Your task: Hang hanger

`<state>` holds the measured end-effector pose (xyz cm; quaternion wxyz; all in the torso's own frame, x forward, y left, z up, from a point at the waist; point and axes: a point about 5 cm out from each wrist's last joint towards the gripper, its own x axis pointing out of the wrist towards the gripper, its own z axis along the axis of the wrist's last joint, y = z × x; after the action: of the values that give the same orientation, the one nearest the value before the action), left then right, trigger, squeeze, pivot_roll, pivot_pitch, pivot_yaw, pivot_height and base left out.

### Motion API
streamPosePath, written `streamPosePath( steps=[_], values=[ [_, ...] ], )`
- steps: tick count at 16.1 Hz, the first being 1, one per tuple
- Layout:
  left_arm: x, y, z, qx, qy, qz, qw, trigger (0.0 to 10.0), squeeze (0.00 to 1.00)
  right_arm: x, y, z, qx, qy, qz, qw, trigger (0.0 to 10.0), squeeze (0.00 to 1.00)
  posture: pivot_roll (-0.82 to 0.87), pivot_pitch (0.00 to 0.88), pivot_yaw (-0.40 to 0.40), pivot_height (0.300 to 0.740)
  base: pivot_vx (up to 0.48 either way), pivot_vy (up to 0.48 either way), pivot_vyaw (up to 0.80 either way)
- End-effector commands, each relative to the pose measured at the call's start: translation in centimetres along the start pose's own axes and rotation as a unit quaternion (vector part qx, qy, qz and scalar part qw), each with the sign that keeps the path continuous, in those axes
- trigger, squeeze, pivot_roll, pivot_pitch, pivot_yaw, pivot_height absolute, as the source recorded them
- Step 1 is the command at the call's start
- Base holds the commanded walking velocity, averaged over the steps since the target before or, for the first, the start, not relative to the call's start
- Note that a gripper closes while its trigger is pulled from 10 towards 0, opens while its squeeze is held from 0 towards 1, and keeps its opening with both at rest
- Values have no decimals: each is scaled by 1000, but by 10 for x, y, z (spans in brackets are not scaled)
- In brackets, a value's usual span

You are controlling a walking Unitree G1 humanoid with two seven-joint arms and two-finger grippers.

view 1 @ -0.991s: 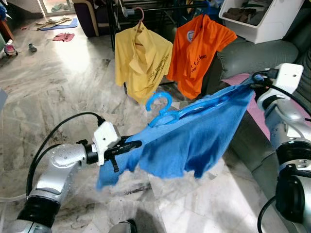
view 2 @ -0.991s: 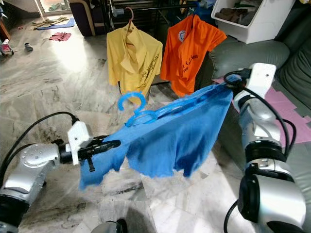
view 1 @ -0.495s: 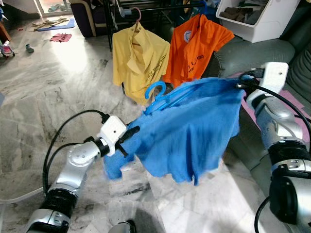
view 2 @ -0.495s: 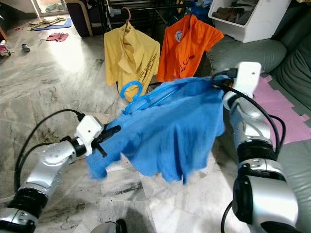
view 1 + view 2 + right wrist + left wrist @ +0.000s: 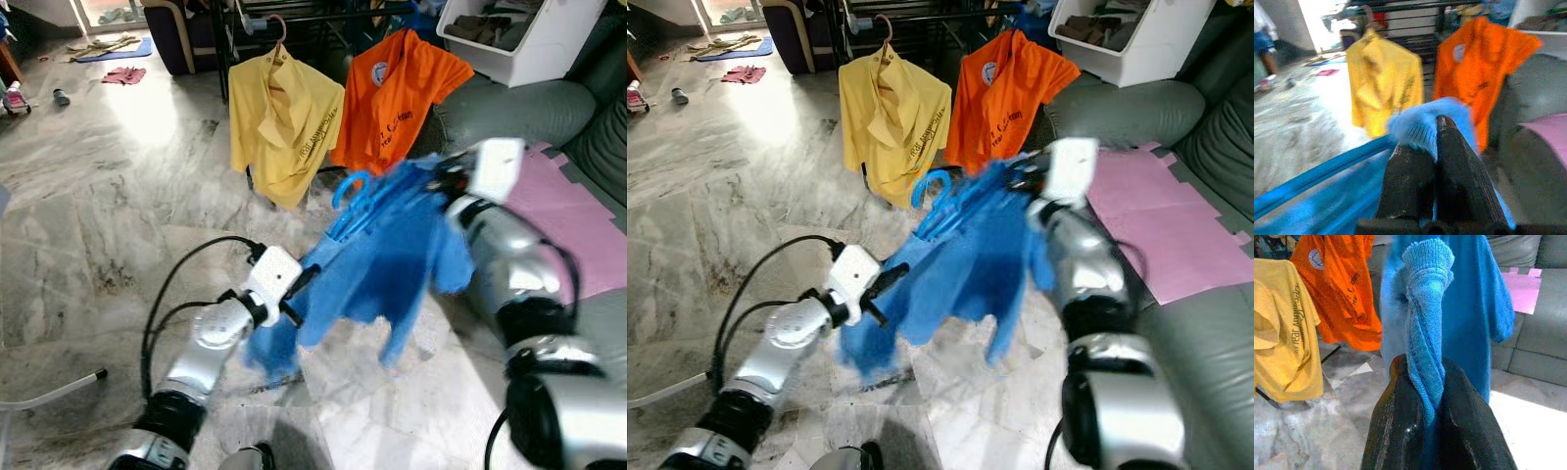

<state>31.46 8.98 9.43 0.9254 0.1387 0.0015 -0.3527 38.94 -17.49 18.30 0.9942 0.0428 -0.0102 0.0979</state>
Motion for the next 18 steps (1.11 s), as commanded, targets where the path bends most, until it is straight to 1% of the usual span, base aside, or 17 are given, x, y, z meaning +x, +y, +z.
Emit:
streamPosePath(
  steps=[1,2,3,4,5,6,8,9,10,11,12,13,14,15,16,17,18],
  values=[
    [3,0,6,6,-3,10,1000,0,0,0,10,4,-9,-9,32,999,0,0,-3,83,-42,740,0,0,0],
    [6,1,5,0,7,21,1000,0,0,-4,21,-1,-10,-6,68,998,0,0,-3,83,-42,740,0,0,0],
    [7,5,3,-4,21,41,999,0,0,-11,38,-10,-8,7,131,991,0,0,-5,82,-42,740,0,0,0],
    [8,10,0,-14,36,59,998,0,0,-21,50,-18,-22,21,185,982,0,0,-5,82,-42,740,0,0,0],
    [8,12,-1,-20,41,67,997,0,0,-26,54,-22,-28,27,205,978,0,0,-10,81,-40,740,0,0,0],
    [7,17,-2,-28,50,83,995,0,0,-36,60,-29,-32,40,240,969,0,0,-12,81,-38,740,0,0,0],
    [6,26,-4,-37,60,111,991,0,0,-50,62,-38,-37,62,271,960,0,0,-12,81,-38,740,0,0,0],
    [3,35,-5,-42,69,136,987,0,0,-60,58,-49,-45,89,276,956,0,0,-12,78,-37,740,0,0,0],
    [2,38,-6,-43,71,143,986,0,0,-64,57,-53,-52,101,282,953,0,0,-12,78,-37,740,0,0,0],
    [0,45,-6,-49,75,157,984,0,0,-73,56,-62,-65,124,301,943,0,0,-11,76,-38,740,0,0,0],
    [-3,55,-6,-60,78,178,979,0,0,-84,58,-75,-73,158,324,930,0,0,-11,77,-37,740,0,0,0],
    [-3,55,-6,-60,78,178,979,0,0,-84,58,-75,-73,158,324,930,0,0,-11,77,-37,740,0,0,0],
    [-5,61,-6,-62,80,189,977,0,0,-90,59,-83,-76,176,336,922,0,0,-10,78,-39,740,0,0,0],
    [-7,67,-6,-67,82,202,974,0,0,-100,64,-91,-80,195,362,908,0,0,-8,78,-39,740,0,0,0],
    [-8,70,-6,-68,83,205,973,0,0,-108,68,-96,-80,206,379,898,0,0,-7,78,-38,740,0,0,0],
    [-9,72,-6,-69,83,205,973,0,0,-110,67,-102,-101,205,370,900,0,0,-7,77,-37,740,0,0,0],
    [-10,74,-6,-73,81,209,972,0,0,-107,63,-105,-112,207,341,910,9686,0,-7,77,-36,740,0,0,0]
  ],
)
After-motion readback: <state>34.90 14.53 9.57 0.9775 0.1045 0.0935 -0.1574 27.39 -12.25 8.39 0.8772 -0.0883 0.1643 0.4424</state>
